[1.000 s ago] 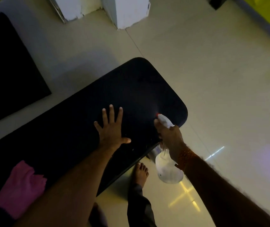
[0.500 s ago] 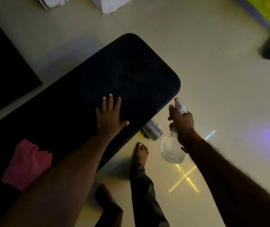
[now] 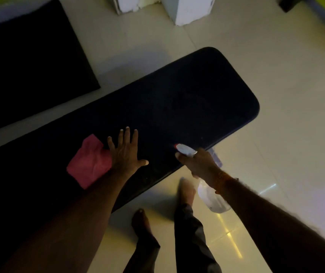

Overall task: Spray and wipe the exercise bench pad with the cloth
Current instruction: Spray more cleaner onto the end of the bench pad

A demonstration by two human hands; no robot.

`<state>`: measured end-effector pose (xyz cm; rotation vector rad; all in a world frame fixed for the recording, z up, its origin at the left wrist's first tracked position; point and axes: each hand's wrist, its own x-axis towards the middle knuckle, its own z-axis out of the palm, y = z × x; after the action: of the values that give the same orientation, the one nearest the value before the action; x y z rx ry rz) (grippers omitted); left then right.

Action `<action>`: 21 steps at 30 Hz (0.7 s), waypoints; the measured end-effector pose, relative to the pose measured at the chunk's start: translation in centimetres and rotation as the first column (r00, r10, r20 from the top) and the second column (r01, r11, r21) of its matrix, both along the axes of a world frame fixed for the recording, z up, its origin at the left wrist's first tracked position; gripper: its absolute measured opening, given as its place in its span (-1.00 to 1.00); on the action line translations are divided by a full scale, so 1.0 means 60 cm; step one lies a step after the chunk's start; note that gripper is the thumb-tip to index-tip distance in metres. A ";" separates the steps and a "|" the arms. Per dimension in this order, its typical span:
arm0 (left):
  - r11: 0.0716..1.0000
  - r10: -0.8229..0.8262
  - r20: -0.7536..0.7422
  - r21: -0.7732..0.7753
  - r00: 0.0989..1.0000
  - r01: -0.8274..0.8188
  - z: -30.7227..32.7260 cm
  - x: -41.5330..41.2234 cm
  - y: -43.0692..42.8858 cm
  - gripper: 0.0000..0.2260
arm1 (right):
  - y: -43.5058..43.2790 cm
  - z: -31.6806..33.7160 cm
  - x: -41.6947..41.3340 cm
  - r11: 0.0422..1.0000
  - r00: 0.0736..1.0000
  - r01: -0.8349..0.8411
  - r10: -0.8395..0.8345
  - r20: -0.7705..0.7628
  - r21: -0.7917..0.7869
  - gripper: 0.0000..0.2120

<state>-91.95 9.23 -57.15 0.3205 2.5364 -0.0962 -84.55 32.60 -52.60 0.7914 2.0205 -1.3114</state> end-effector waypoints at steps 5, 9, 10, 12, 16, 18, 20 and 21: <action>0.991 0.130 0.004 -0.010 0.991 -0.130 0.003 0.003 -0.050 0.13 | -0.031 0.018 -0.116 0.994 0.985 0.108 -0.110 -0.135 -0.025 -0.62; 0.975 0.222 -0.019 0.013 0.975 -0.222 0.001 0.015 -0.066 0.13 | -0.055 0.017 -0.170 0.990 0.977 -0.125 0.135 -0.166 0.070 -0.59; 0.972 0.235 -0.019 0.014 0.972 -0.235 0.002 0.018 -0.067 0.12 | -0.058 0.012 -0.174 0.981 0.973 -0.185 0.190 -0.130 0.051 -0.56; 0.963 0.268 -0.017 0.011 0.963 -0.268 0.004 0.023 -0.069 0.12 | -0.061 0.006 -0.177 0.945 0.945 -0.325 0.326 -0.034 0.029 -0.48; 0.945 0.326 0.010 0.033 0.945 -0.326 0.009 0.030 -0.068 0.13 | -0.050 0.020 -0.153 0.719 0.718 -0.694 0.685 0.121 0.047 -0.71; 0.933 0.359 0.011 0.032 0.933 -0.359 0.012 0.031 -0.069 0.13 | -0.040 0.021 -0.149 0.554 0.590 -0.806 0.780 0.209 0.209 -0.67; 0.928 0.372 0.010 0.027 0.928 -0.372 0.014 0.033 -0.071 0.12 | -0.028 0.015 -0.165 0.551 0.623 -0.769 0.760 0.184 0.325 -0.55; 0.923 0.384 0.008 0.036 0.923 -0.384 0.013 0.034 -0.074 0.11 | -0.027 0.018 -0.181 0.603 0.667 -0.731 0.731 0.146 0.320 -0.57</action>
<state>-89.90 4.81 -56.35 -0.1678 2.5516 0.1030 -95.42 30.96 -51.52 0.0239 2.2371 -0.4626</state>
